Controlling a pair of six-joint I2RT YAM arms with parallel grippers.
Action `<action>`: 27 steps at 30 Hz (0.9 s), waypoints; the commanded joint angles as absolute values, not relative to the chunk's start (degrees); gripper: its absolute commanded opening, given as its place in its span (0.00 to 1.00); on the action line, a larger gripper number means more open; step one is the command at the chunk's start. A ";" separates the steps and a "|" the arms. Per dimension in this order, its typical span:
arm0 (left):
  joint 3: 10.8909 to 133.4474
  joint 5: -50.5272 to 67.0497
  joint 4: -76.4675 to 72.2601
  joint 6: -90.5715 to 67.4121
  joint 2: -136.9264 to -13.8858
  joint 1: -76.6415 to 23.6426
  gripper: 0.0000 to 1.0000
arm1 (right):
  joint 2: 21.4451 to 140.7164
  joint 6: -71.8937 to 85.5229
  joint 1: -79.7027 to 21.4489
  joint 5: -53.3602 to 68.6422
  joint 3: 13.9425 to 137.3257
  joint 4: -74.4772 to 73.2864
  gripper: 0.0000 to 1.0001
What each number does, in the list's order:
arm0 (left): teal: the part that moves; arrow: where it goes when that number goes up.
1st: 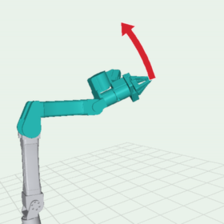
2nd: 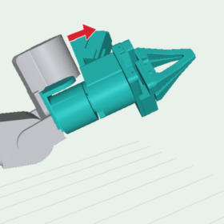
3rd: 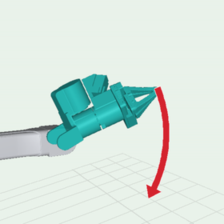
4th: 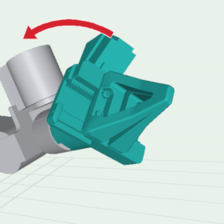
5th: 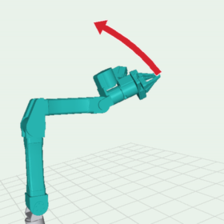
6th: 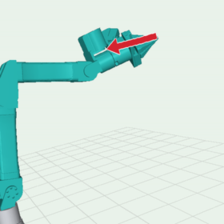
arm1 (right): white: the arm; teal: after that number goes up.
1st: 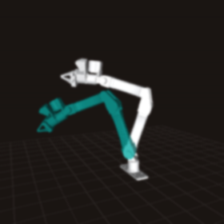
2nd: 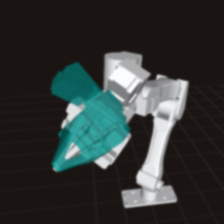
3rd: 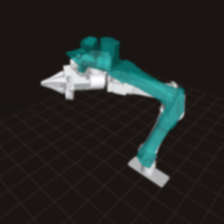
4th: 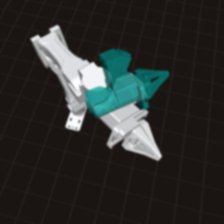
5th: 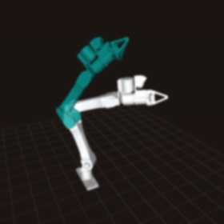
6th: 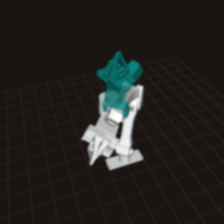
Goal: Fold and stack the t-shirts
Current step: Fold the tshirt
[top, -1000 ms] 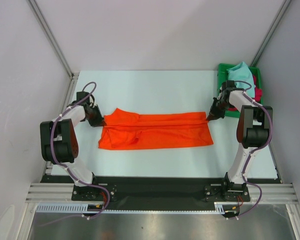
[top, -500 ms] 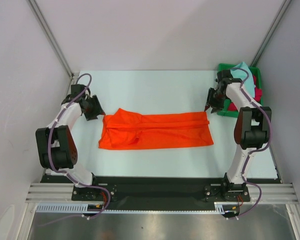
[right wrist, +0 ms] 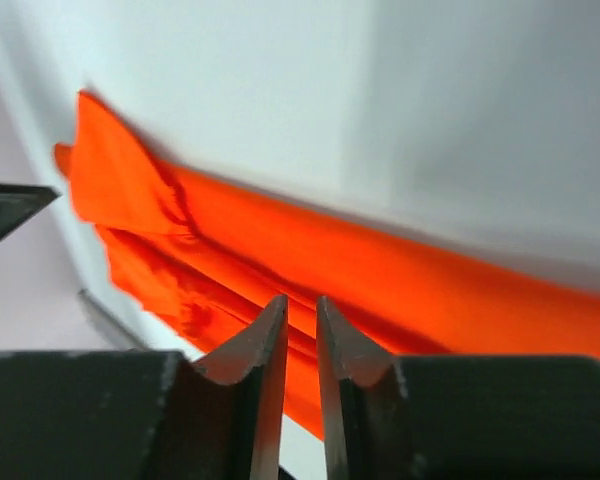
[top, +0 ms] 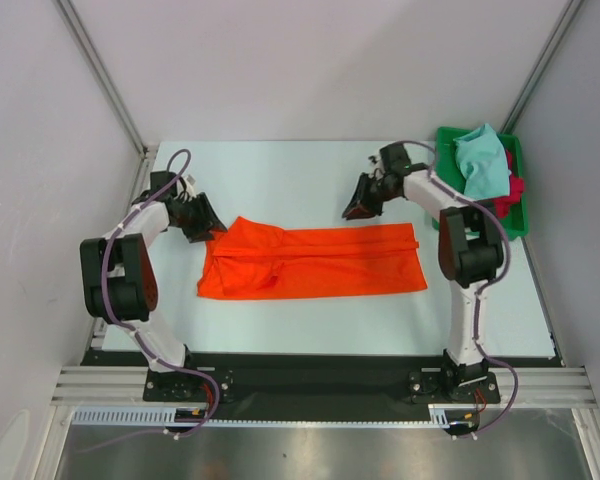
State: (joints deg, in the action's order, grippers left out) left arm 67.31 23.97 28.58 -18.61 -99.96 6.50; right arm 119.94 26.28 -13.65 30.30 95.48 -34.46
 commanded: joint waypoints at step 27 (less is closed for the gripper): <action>62.67 28.04 27.95 -17.67 -99.93 5.71 0.39 | 138.25 38.68 -27.60 47.73 107.66 -24.61 0.14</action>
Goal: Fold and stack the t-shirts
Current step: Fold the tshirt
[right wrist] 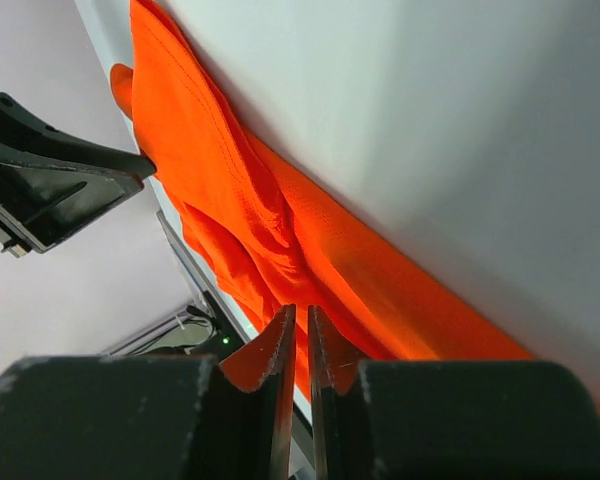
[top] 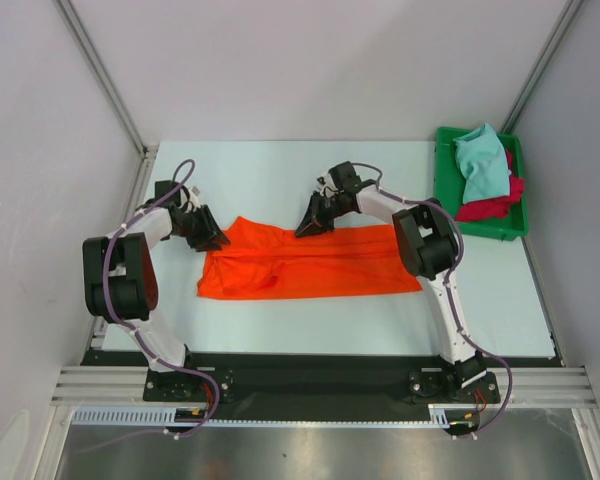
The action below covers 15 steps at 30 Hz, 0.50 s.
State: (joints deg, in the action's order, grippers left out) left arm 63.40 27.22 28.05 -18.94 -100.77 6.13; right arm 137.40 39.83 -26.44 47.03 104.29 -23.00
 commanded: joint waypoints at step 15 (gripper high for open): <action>63.63 25.40 29.62 -17.14 -95.98 5.71 0.37 | 142.91 35.42 -30.32 47.11 113.46 -30.05 0.14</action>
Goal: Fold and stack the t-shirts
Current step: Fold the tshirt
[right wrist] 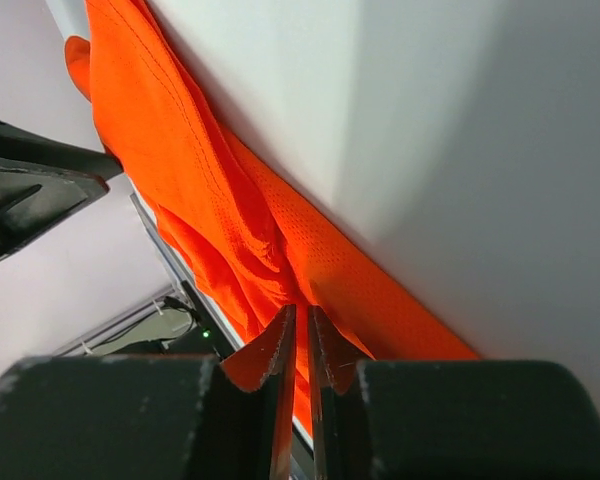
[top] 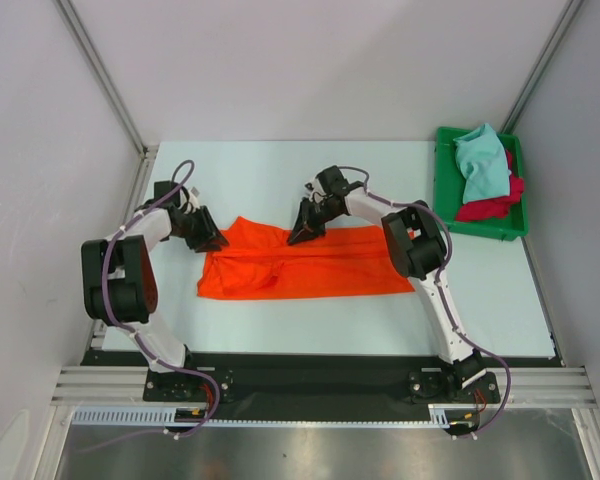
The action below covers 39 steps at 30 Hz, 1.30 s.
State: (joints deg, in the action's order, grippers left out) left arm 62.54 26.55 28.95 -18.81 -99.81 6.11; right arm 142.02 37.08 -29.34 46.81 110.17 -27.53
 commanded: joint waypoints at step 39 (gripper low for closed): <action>66.19 27.16 27.95 -16.87 -103.10 5.27 0.36 | 140.27 30.94 -32.17 47.46 109.43 -33.22 0.11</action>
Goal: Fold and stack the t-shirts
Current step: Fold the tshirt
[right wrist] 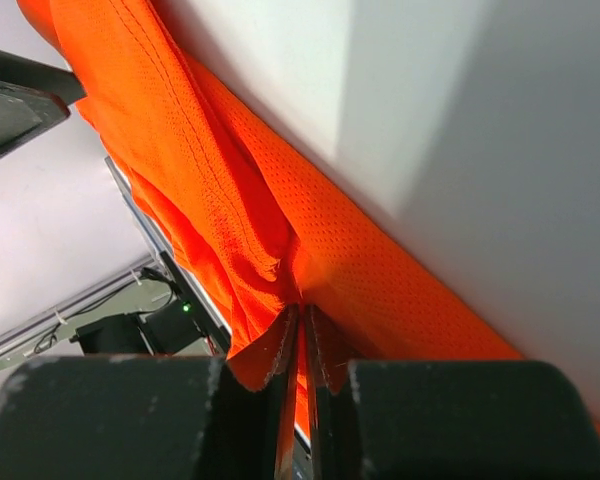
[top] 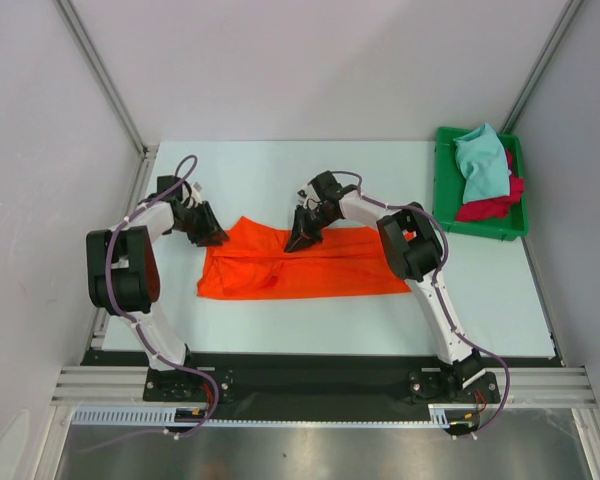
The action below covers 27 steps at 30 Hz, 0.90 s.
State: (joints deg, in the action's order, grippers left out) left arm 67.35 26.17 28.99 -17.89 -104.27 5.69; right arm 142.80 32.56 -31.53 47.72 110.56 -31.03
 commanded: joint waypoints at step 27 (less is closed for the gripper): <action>67.59 22.67 26.63 -15.91 -104.58 4.92 0.53 | 140.36 31.46 -31.64 48.69 107.49 -31.82 0.11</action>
State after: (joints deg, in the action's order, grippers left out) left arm 66.11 22.98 27.53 -17.82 -103.37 5.21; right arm 141.75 32.34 -31.51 48.75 108.33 -30.35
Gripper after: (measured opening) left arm 0.528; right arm 0.108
